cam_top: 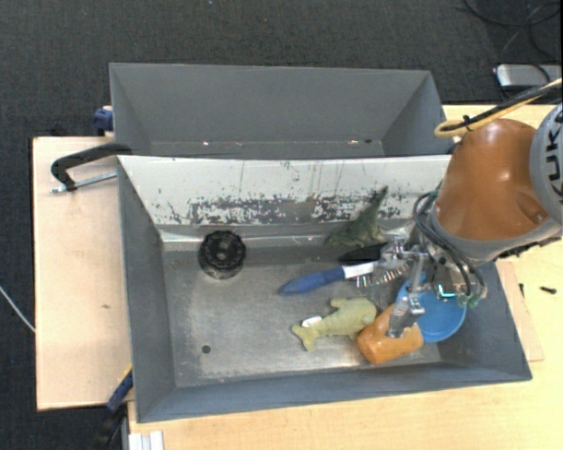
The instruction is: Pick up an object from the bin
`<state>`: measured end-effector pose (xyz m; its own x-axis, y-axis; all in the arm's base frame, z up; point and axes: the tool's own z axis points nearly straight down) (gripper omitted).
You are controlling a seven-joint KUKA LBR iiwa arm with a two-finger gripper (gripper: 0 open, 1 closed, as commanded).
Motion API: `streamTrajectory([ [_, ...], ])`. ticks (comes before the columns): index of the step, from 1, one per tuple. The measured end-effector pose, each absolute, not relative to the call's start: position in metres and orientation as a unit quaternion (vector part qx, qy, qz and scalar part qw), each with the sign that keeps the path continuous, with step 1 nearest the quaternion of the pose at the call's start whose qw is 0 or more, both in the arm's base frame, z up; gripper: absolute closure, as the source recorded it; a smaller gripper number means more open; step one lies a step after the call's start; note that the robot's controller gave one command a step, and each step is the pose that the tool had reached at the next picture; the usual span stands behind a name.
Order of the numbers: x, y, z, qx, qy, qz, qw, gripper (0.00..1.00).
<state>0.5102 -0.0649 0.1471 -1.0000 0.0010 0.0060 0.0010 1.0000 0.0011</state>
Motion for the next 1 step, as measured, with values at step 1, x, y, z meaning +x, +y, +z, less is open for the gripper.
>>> streamTrajectory([
  [1,0.5165,-0.0514,0.0686,-0.017,-1.000,-0.001,0.001,0.00],
])
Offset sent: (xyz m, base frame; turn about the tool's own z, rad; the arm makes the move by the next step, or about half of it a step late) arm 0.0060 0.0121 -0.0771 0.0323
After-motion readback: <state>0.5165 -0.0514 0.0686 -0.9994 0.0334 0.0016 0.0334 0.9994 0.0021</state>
